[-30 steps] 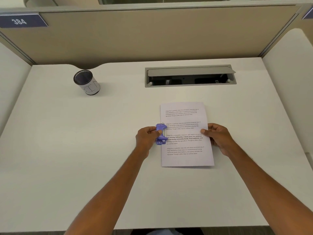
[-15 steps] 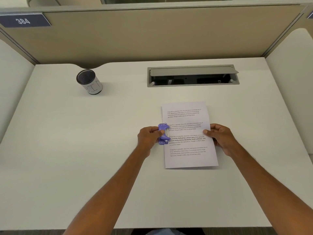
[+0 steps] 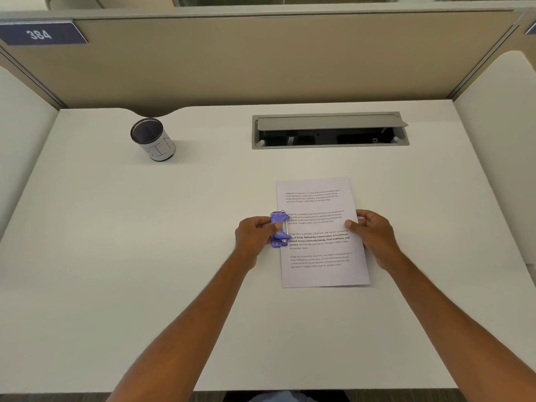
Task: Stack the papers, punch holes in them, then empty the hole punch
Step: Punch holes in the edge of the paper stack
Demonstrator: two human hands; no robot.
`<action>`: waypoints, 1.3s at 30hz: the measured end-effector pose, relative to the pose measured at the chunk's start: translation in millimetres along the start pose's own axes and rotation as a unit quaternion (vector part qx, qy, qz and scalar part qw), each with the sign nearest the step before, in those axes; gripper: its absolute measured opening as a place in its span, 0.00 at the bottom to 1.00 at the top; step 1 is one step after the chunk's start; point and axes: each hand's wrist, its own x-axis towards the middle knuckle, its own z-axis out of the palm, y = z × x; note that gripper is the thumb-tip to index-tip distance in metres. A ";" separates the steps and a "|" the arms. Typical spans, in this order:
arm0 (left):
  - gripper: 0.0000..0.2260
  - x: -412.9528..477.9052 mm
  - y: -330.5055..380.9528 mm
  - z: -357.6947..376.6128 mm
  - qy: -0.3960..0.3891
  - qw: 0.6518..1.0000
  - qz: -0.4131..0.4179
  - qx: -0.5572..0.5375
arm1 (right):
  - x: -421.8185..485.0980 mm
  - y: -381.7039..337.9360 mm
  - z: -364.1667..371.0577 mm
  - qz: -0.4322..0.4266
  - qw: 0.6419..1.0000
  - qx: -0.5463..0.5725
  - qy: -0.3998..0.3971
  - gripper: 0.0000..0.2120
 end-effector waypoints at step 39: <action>0.27 21.0 0.7 5.3 0.071 0.973 -0.015 0.221 | -8.8 6.9 -6.6 0.006 0.985 -0.134 0.112 0.24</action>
